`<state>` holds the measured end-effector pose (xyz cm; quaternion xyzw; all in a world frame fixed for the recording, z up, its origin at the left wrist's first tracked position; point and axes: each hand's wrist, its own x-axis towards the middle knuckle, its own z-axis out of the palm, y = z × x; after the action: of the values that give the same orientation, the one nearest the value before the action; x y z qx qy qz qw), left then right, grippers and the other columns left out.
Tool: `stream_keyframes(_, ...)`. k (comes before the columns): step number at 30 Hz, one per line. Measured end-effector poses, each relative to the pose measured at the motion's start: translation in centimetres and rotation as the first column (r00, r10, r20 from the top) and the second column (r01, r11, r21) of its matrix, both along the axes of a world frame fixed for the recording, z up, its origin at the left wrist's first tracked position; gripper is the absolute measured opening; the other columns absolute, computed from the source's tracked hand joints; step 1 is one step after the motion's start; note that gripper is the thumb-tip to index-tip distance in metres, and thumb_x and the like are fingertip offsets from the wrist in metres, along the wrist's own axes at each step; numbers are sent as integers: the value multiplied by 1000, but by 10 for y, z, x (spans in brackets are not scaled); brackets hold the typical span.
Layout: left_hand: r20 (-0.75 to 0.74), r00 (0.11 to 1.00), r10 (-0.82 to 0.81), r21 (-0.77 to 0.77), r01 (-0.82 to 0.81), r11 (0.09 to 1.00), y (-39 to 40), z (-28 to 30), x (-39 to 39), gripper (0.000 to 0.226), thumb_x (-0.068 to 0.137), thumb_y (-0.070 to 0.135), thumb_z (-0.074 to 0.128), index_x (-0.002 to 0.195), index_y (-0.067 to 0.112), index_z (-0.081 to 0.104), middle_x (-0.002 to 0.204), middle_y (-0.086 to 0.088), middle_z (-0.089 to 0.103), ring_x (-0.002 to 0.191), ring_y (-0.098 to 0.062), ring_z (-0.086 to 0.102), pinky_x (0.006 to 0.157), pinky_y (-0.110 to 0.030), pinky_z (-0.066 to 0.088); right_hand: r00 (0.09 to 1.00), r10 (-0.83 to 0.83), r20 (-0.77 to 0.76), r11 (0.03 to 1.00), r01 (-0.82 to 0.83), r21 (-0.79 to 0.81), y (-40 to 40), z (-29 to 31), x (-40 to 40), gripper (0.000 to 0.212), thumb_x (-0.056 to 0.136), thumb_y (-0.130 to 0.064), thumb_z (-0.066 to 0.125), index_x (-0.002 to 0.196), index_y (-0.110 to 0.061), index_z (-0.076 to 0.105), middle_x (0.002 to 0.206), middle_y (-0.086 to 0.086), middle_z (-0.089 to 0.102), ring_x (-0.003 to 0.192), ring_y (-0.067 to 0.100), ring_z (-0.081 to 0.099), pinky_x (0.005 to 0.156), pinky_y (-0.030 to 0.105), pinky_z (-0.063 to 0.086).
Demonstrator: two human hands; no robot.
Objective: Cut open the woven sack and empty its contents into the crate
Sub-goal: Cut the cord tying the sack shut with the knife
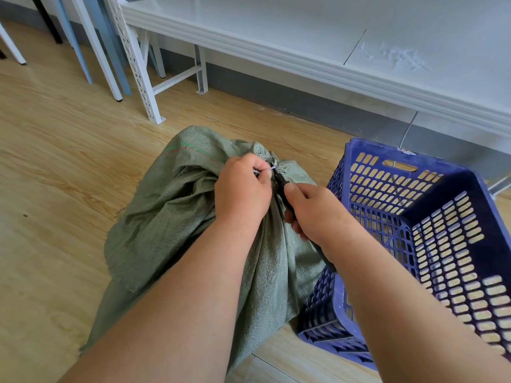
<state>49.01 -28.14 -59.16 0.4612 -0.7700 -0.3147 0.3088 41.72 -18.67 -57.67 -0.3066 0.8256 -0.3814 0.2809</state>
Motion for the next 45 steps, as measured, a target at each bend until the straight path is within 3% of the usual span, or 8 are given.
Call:
stream_keyframes(11,-24,999,-23,64,24,998,-3,-1,0,11,88,25,62,80,33,61,101,3,65,89,-17,59,75,-27,45,1000,6,12,1000,-6,0,3,-1,2,38,100,-34,42,97,-2,63,65,5,57,64,24,47,65,38,39)
stream_keyframes(18,70,991,-115,-93,121,988,-2,1,2,10,89,21,61,81,28,62,98,4,55,86,-22,57,72,-32,44,1000,12,20,994,-14,112,-2,14,-7,40,102,-34,40,90,-2,59,63,4,56,43,16,44,41,22,38)
stream_keyframes(21,82,993,-83,-143,94,985,1,2,1,9,89,23,60,81,29,60,96,7,53,81,-23,58,67,-31,40,1000,26,8,991,-27,134,-3,18,-5,40,102,-34,39,88,-4,60,61,3,56,42,16,44,43,22,40)
stream_keyframes(24,96,995,-20,-118,31,992,4,-6,1,8,90,24,57,83,26,60,96,5,57,83,-23,58,69,-29,40,1000,17,25,999,-18,45,3,25,3,44,102,-35,39,95,1,62,67,6,58,55,20,47,56,32,43)
stream_keyframes(29,0,1000,17,52,-17,998,-2,-9,1,12,91,23,58,81,28,60,89,11,64,69,-4,52,60,-21,36,998,-61,-31,978,53,-200,-5,71,-20,36,101,-39,40,99,-13,66,66,3,59,53,18,48,53,31,42)
stream_keyframes(36,-166,986,-34,20,37,999,0,-7,4,6,87,20,65,86,26,66,92,7,66,87,-13,61,73,-21,39,998,-40,-39,990,34,-136,0,21,-11,33,93,-48,53,103,-17,63,80,3,70,65,18,58,66,38,51)
stream_keyframes(40,-41,996,74,-97,-78,992,-3,2,6,5,86,29,66,86,33,68,101,6,48,99,-18,55,77,-22,39,997,-73,-24,968,65,-242,-10,2,-9,8,82,-28,73,87,-26,67,68,-10,62,63,14,56,69,36,51)
stream_keyframes(45,-103,991,90,-302,-118,946,-1,43,5,10,90,28,60,82,34,59,91,11,55,89,-12,50,71,-23,35,993,-24,118,923,67,-380,-15,9,-10,20,81,-11,74,98,-21,70,81,-3,70,49,6,52,54,25,47)
